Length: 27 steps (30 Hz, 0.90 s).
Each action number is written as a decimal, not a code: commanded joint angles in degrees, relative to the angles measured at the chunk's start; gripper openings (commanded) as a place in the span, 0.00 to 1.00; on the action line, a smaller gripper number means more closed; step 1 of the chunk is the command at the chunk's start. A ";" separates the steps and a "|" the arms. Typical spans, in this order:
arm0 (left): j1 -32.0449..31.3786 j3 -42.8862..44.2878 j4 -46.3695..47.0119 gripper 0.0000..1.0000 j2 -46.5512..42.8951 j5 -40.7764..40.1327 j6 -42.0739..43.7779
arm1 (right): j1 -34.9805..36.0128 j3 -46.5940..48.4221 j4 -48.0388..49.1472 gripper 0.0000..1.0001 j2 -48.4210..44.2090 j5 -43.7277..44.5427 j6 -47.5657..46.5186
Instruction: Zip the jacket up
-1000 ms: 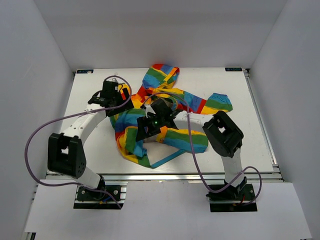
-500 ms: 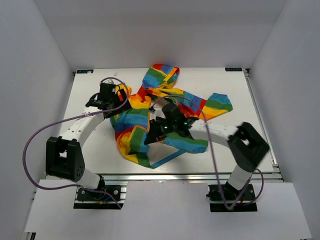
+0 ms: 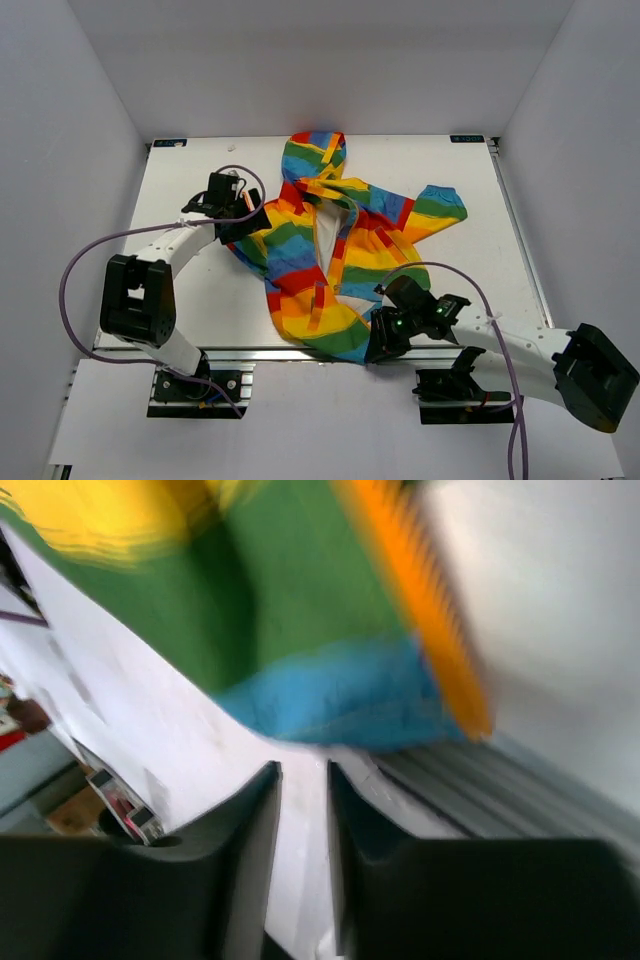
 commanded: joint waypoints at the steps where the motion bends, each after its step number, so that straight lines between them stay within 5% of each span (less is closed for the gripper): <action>1: 0.01 -0.72 1.66 0.98 0.79 3.06 0.64 | 0.52 2.57 -5.50 0.32 -4.16 1.16 1.04; 4: -1.21 0.77 1.31 0.98 0.88 2.89 1.25 | 0.61 10.81 -12.76 0.70 -4.09 4.93 -4.92; 10: -11.29 10.69 -6.67 0.98 1.67 -6.59 4.77 | 0.00 26.38 -20.53 0.89 -0.49 22.59 -10.75; 12: -13.52 11.41 -6.96 0.98 1.94 -6.10 4.08 | -2.28 27.90 -20.19 0.89 1.00 28.73 -11.63; 16: -14.05 3.78 0.23 0.98 2.20 3.57 1.53 | -9.83 28.26 -15.36 0.89 7.40 27.28 -13.74; 20: -14.05 2.88 -2.90 0.98 8.06 -0.27 0.64 | -17.31 27.03 -9.56 0.89 13.66 20.68 -15.67; 27: -12.74 7.71 -4.76 0.98 19.22 -7.48 1.69 | -19.43 27.20 -7.44 0.89 23.76 22.26 -18.49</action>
